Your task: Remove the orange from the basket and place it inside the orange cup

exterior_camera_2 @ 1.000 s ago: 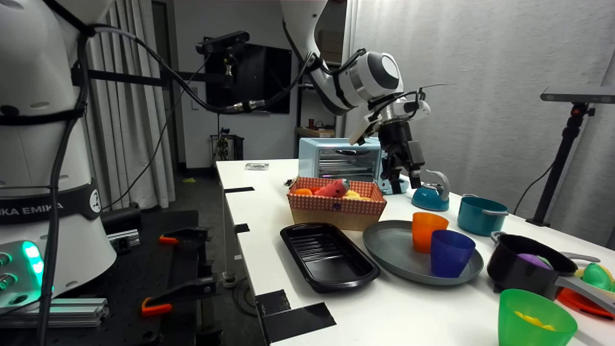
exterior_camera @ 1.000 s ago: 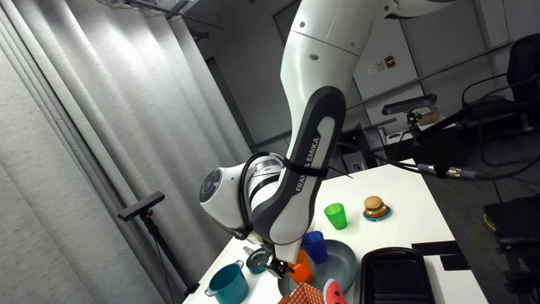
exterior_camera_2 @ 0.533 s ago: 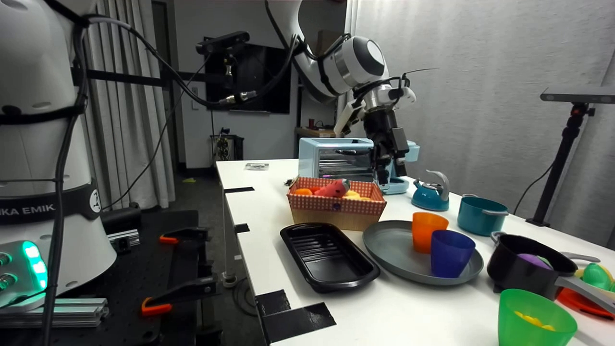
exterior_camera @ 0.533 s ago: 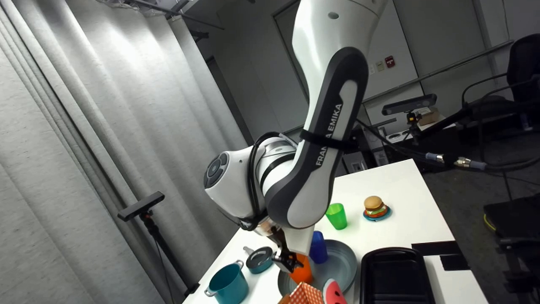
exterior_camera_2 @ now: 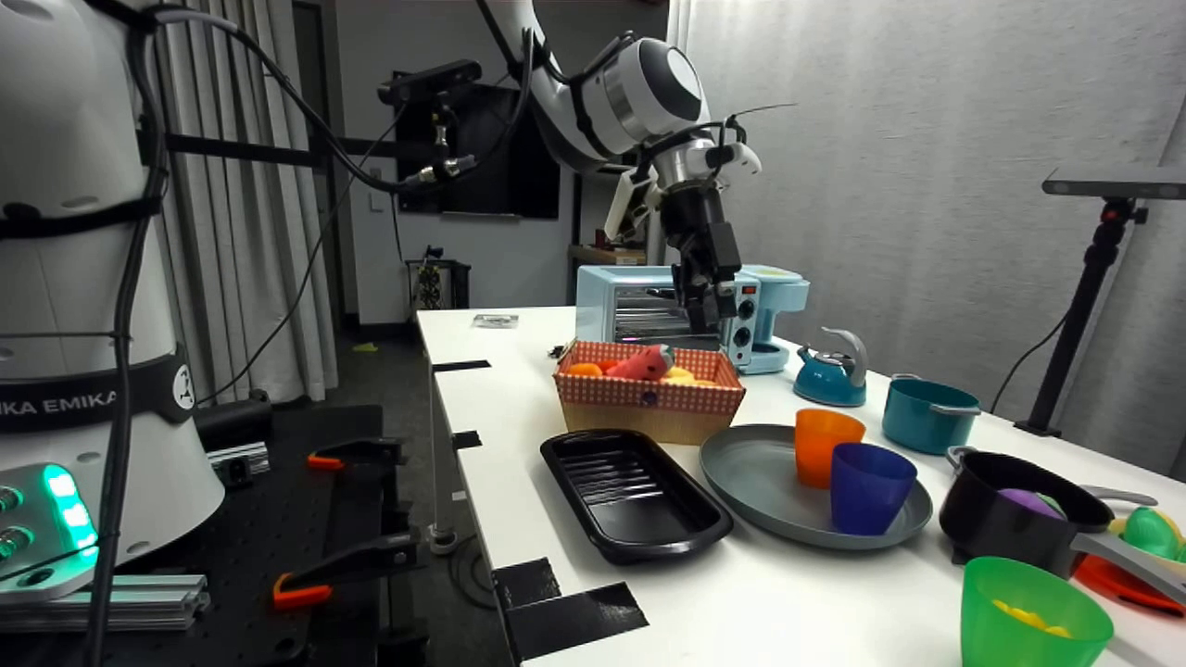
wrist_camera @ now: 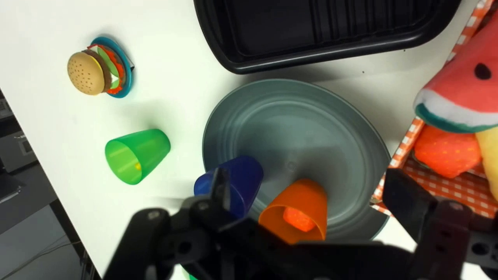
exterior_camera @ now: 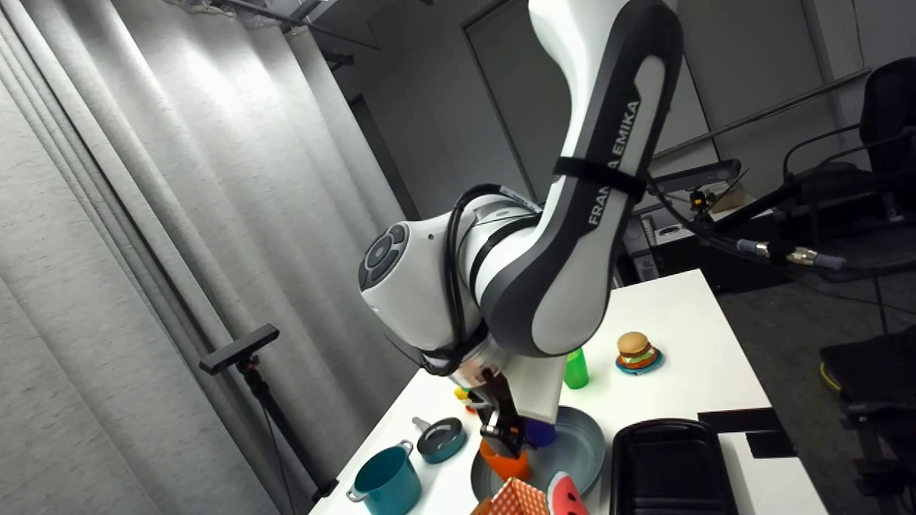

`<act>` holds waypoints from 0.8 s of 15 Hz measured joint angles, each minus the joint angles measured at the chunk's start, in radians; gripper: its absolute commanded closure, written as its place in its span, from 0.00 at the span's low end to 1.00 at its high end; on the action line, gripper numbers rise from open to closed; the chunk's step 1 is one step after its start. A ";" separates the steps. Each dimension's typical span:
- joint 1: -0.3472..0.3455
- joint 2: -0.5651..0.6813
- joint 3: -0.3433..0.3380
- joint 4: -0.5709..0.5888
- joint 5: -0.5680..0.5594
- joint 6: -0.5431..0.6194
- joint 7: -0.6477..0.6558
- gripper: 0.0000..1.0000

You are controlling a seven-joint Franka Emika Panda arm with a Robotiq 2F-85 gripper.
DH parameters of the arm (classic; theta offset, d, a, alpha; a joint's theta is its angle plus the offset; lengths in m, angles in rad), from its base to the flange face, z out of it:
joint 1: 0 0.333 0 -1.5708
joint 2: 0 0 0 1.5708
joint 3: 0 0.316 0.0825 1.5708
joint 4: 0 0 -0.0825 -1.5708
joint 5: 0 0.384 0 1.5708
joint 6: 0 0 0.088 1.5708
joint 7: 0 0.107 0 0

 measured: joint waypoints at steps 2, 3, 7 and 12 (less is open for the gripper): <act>-0.002 -0.036 0.015 -0.036 0.000 -0.001 0.005 0.00; -0.004 -0.051 0.023 -0.052 0.000 -0.001 0.007 0.00; -0.015 -0.105 0.049 -0.107 -0.002 -0.001 0.007 0.00; -0.019 -0.129 0.057 -0.131 -0.005 -0.001 0.007 0.00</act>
